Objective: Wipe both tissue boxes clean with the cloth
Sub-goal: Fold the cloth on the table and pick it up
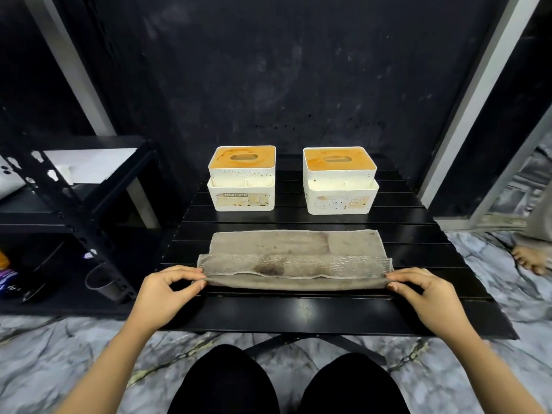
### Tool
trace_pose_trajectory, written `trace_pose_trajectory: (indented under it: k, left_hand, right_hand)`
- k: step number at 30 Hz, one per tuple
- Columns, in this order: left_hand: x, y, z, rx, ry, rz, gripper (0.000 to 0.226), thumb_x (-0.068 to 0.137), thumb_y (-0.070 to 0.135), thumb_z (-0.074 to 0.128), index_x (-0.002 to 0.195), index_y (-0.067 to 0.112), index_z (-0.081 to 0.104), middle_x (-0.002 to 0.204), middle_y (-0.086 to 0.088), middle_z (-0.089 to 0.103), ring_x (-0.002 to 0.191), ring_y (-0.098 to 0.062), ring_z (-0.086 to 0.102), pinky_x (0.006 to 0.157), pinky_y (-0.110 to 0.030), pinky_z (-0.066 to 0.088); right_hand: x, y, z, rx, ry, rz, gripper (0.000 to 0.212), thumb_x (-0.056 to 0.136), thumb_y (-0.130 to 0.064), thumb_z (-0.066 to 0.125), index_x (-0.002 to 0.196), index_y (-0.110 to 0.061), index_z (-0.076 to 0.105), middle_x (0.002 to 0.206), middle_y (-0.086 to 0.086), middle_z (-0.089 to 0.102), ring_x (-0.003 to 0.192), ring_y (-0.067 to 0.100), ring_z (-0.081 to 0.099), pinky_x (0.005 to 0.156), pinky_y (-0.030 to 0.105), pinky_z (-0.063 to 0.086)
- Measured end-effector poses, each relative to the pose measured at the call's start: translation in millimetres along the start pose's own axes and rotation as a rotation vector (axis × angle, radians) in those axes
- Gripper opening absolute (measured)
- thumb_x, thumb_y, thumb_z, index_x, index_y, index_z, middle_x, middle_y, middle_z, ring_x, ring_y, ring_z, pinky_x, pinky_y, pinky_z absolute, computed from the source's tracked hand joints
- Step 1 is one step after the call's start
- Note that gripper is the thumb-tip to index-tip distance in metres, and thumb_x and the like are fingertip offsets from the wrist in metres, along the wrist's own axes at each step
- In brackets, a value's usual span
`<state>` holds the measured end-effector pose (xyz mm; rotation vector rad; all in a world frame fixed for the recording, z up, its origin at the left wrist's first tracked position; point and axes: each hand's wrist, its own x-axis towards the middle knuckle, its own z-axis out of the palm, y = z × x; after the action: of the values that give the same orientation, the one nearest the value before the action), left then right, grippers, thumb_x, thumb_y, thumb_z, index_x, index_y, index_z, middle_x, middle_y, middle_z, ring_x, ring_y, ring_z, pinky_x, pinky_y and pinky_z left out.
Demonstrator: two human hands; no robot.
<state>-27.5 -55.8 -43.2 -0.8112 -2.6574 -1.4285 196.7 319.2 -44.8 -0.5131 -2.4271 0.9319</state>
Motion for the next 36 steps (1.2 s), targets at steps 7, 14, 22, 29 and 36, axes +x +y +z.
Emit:
trace_pose_trajectory:
  k: [7, 14, 22, 29, 36]
  left_hand:
    - [-10.0, 9.5, -14.0, -0.005, -0.056, -0.062, 0.021, 0.071, 0.008, 0.078, 0.069, 0.029, 0.077, 0.083, 0.014, 0.073, 0.084, 0.007, 0.065, 0.082, -0.001, 0.042]
    - [-20.6, 37.5, -42.6, -0.064, -0.183, -0.071, 0.012, 0.070, 0.017, 0.074, 0.072, 0.029, 0.076, 0.080, 0.008, 0.074, 0.075, -0.002, 0.068, 0.072, -0.008, 0.048]
    - [37.0, 24.0, -14.9, -0.087, 0.006, -0.096, 0.033, 0.081, 0.005, 0.069, 0.068, 0.035, 0.073, 0.069, 0.014, 0.071, 0.061, 0.001, 0.058, 0.065, -0.007, 0.045]
    - [65.6, 7.4, 19.0, 0.073, 0.015, -0.175, 0.020, 0.082, 0.012, 0.070, 0.074, 0.030, 0.067, 0.074, 0.008, 0.068, 0.068, -0.005, 0.059, 0.062, -0.004, 0.041]
    - [64.2, 4.5, 24.5, 0.081, 0.037, -0.204, 0.019, 0.078, 0.014, 0.074, 0.096, 0.021, 0.070, 0.086, 0.008, 0.066, 0.077, -0.006, 0.059, 0.067, -0.006, 0.043]
  right_hand:
    - [-5.7, -7.1, -9.6, 0.063, -0.050, 0.064, 0.032, 0.076, -0.004, 0.071, 0.075, -0.035, 0.068, 0.092, -0.026, 0.064, 0.090, -0.010, 0.056, 0.079, -0.002, 0.035]
    - [-22.0, -17.2, -38.6, 0.116, -0.162, 0.081, 0.021, 0.077, -0.018, 0.072, 0.074, -0.039, 0.071, 0.079, -0.021, 0.068, 0.079, -0.004, 0.062, 0.073, 0.003, 0.041]
    - [34.7, -19.2, -22.8, 0.053, -0.025, 0.149, 0.027, 0.079, -0.010, 0.069, 0.065, -0.032, 0.068, 0.067, -0.012, 0.068, 0.069, -0.003, 0.060, 0.064, 0.004, 0.039]
    - [64.8, -2.8, 6.2, -0.048, -0.041, 0.229, 0.012, 0.080, -0.012, 0.068, 0.078, -0.024, 0.069, 0.073, -0.010, 0.064, 0.071, 0.004, 0.056, 0.063, 0.009, 0.035]
    - [61.9, 5.9, 15.9, -0.087, 0.071, 0.206, 0.021, 0.074, -0.014, 0.074, 0.093, -0.022, 0.069, 0.083, -0.004, 0.059, 0.074, 0.010, 0.051, 0.066, 0.007, 0.035]
